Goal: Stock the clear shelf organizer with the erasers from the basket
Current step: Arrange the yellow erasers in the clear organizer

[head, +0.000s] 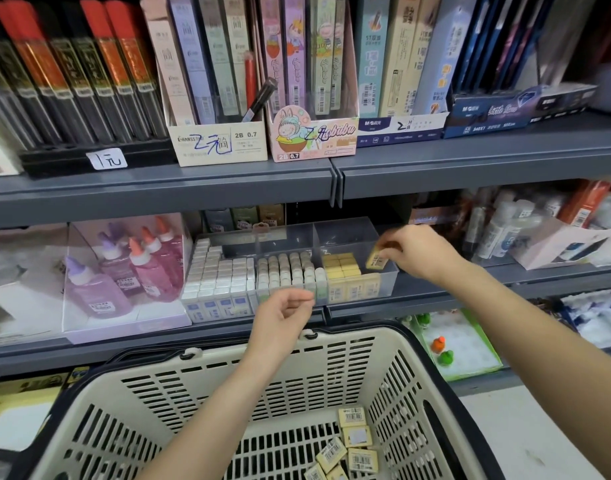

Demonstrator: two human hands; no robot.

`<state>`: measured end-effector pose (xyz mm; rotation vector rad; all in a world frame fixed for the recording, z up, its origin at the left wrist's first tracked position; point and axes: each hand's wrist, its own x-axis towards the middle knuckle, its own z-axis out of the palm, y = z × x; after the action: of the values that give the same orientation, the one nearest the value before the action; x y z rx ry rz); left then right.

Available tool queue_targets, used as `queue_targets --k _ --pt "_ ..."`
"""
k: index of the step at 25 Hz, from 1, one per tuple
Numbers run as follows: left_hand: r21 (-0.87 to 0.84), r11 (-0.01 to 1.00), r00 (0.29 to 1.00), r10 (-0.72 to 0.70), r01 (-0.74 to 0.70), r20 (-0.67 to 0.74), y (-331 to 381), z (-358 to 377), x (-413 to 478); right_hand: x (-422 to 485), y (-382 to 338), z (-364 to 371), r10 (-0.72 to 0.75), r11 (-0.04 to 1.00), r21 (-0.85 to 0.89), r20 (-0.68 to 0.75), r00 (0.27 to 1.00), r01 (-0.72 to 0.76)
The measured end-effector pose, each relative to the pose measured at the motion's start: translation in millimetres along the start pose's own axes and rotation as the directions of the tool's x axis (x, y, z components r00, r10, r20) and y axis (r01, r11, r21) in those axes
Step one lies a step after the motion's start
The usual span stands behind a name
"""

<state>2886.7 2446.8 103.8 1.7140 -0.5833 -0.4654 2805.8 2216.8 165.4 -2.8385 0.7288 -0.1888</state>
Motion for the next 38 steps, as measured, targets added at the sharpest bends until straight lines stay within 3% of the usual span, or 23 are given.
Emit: queue_targets --k 4,9,11,13,15,16,18,20,22,24,25,27,29,34,38 --pt "-0.131 0.991 0.998 -0.039 0.033 -0.040 -7 -5 -11 10 -5 25 -0.050 0.997 -0.044 0.162 0.985 0.058" --pt "-0.221 0.975 0.997 -0.037 0.020 -0.071 -16 -14 -32 16 -5 30 -0.082 0.993 -0.060 0.232 0.969 0.098" --pt "-0.165 0.986 1.000 -0.023 0.022 -0.005 -26 -22 -47 11 -7 24 -0.085 0.988 -0.119 0.138 0.987 0.101" --pt "-0.030 0.998 0.994 -0.050 0.053 0.095 -43 -34 -61 -9 -16 20 -0.115 0.992 -0.066 -0.094 0.989 0.109" --pt "0.132 0.987 0.977 -0.111 0.088 0.184 -62 -45 -69 -42 -36 19 -0.127 0.967 0.188 -0.242 0.962 0.174" --pt "0.195 0.976 0.967 -0.140 0.098 0.215 -73 -49 -73 -61 -50 23 -0.162 0.925 0.301 -0.239 0.957 0.232" --pt "0.281 0.952 0.949 -0.192 0.118 0.252 -94 -52 -81 -98 -81 40 -0.308 0.871 0.371 -0.099 0.946 0.323" --pt "0.390 0.912 0.928 -0.247 0.125 0.280 -115 -48 -89 -126 -109 70 -0.427 0.883 0.318 0.238 0.872 0.346" --pt "0.545 0.834 0.882 -0.317 0.085 0.348 -135 -42 -99 -143 -127 107 -0.400 0.911 0.176 0.597 0.695 0.372" --pt "0.682 0.731 0.793 -0.413 -0.004 0.447 -150 -35 -113 -151 -134 143 -0.255 0.909 0.019 0.814 0.521 0.416" --pt "0.742 0.668 0.743 -0.466 -0.061 0.481 -155 -33 -121 -154 -134 156 -0.194 0.890 -0.054 0.853 0.485 0.452" --pt "0.822 0.538 0.674 -0.538 -0.188 0.506 -166 -31 -136 -160 -134 177 -0.154 0.863 -0.120 0.863 0.481 0.491" --pt "0.840 0.478 0.653 -0.555 -0.257 0.515 -173 -30 -145 -170 -133 194 -0.203 0.894 -0.044 0.847 0.490 0.446" --pt "0.834 0.533 0.648 -0.586 -0.143 0.486 -179 -32 -140 -197 -134 231 -0.261 0.928 0.085 0.843 0.470 0.364" --pt "0.726 0.676 0.622 -0.623 0.124 0.474 -180 -42 -131 -200 -129 241 -0.207 0.951 0.060 0.851 0.482 0.302"
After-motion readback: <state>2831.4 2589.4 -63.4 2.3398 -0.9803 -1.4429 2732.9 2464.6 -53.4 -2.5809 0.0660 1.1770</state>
